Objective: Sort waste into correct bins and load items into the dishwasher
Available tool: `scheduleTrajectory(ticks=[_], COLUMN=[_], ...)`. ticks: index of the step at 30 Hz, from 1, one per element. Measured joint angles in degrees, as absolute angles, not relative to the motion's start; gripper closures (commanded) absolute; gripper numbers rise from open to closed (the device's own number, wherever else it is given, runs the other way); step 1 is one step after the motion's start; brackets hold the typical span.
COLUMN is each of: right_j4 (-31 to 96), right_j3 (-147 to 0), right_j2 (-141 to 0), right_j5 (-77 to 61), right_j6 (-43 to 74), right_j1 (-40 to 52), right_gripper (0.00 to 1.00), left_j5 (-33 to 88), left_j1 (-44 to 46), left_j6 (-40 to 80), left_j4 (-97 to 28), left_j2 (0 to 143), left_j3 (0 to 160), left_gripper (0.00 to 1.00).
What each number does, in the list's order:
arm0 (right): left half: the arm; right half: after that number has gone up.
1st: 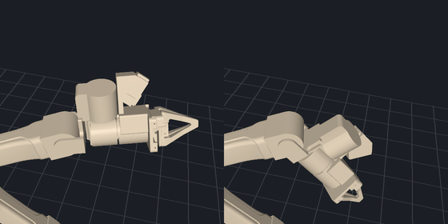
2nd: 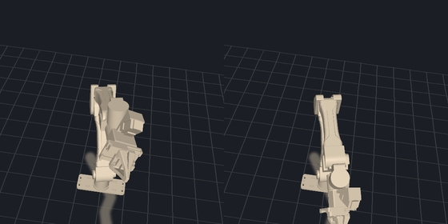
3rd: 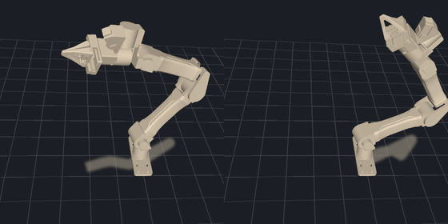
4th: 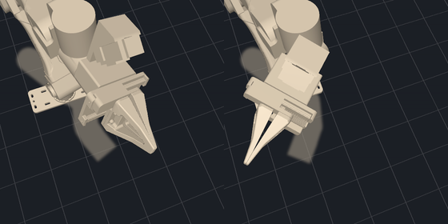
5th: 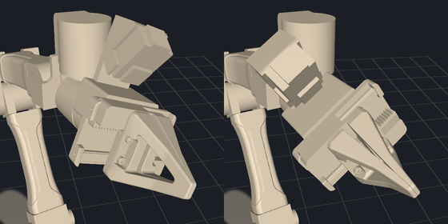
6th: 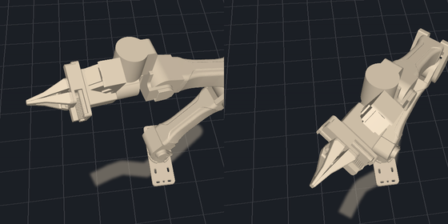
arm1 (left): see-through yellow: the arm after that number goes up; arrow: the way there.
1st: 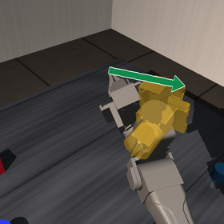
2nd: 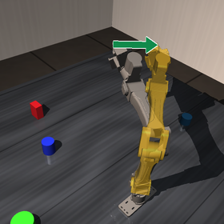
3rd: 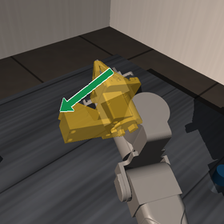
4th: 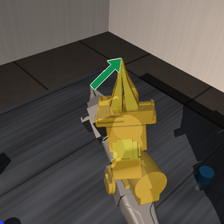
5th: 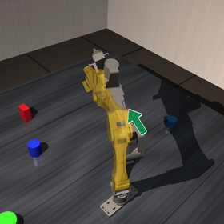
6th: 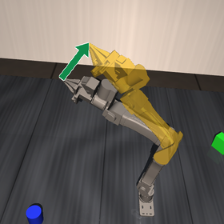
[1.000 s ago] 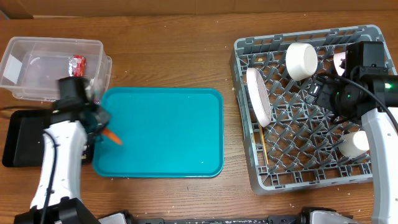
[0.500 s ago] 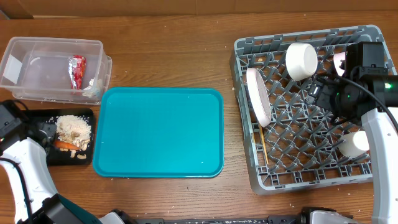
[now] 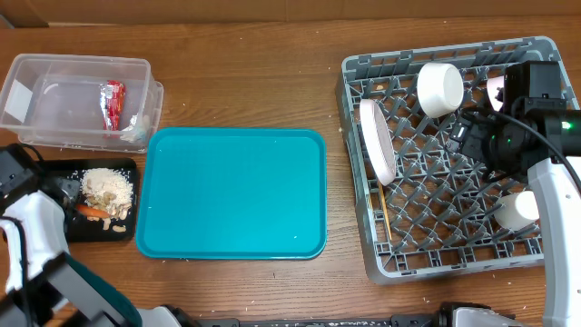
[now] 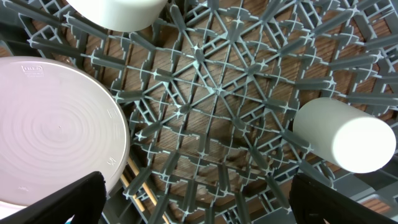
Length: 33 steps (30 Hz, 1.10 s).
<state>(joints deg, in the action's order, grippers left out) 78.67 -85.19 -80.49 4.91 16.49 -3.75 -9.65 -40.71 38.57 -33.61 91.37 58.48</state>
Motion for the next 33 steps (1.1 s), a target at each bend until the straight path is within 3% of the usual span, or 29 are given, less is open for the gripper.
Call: scheduleTrajectory(ticks=[6,11,18,20,33], right_j4=[78.7,78.7,78.7,78.7,77.3], right_j3=[-85.2,-85.2,-85.2,-85.2,-85.2], right_j2=[-80.5,-80.5,-80.5,-80.5,-80.5], right_j5=[4.9,5.0,4.9,4.9,3.1], right_j6=[16.5,16.5,16.5,16.5,16.5], right_j1=[-3.8,-3.8,-3.8,-3.8,-3.7], right_gripper=[0.04,0.04,0.04,0.04,0.00], left_j5=[-9.7,-9.7,-9.7,-9.7,-2.4], left_j1=[-40.7,-40.7,-40.7,-40.7,-38.5], left_j6=[38.6,38.6,38.5,38.5,34.8], left_j4=[-32.6,-32.5,-32.5,-32.6,-46.0], left_j2=[96.6,99.2,100.2,100.2,98.4], left_j3=[58.5,58.5,58.5,58.5,72.0], left_gripper=[0.91,0.80,0.41,0.36,0.31])
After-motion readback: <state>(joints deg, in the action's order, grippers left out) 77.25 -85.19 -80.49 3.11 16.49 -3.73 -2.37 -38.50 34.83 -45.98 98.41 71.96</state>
